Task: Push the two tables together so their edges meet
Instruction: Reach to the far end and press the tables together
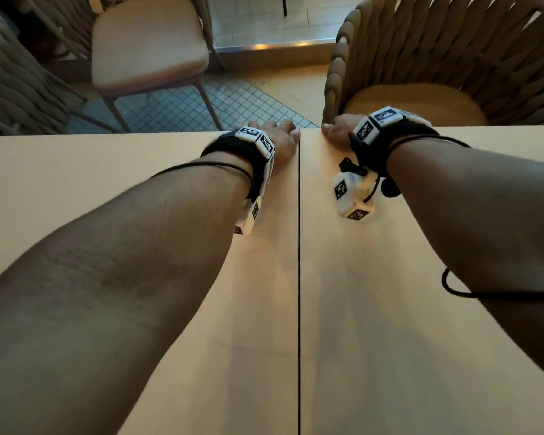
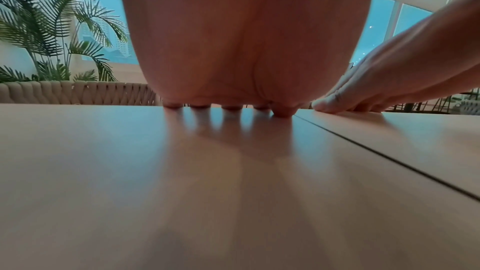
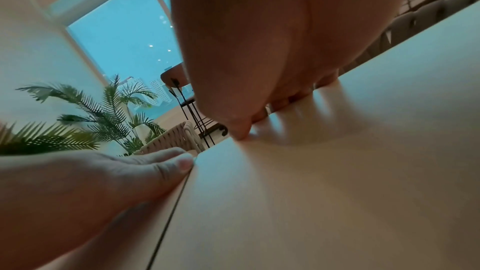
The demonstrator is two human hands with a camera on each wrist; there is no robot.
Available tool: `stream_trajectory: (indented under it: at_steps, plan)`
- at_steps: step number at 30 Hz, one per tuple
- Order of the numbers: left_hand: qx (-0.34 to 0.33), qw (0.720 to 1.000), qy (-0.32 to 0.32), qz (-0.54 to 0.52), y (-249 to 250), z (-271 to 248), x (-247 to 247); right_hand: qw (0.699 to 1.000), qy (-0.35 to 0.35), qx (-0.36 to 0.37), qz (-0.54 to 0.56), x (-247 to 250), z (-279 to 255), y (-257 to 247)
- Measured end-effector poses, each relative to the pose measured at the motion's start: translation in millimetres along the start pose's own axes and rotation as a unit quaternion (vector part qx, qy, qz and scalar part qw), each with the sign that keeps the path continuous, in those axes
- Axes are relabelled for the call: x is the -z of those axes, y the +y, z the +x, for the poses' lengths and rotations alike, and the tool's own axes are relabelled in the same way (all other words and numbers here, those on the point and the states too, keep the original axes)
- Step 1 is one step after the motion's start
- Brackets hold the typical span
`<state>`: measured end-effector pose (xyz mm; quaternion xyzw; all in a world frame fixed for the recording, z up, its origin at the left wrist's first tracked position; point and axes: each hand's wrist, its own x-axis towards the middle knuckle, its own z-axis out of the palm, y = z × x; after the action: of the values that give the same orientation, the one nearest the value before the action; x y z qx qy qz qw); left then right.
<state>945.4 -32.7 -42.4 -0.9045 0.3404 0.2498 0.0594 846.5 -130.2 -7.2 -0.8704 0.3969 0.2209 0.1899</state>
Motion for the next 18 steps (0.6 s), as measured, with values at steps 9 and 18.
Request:
stream_trajectory:
  at_steps: [9,18]
  plan:
    - [-0.031,0.999,0.015,-0.009,-3.5,12.8,-4.5,0.997,-0.004,-0.015,0.073,-4.5,18.2,-5.5]
    - [-0.028,1.0,0.008,-0.009,-3.5,11.9,-5.0,0.999,-0.002,-0.023,0.04,-7.6,15.1,-18.7]
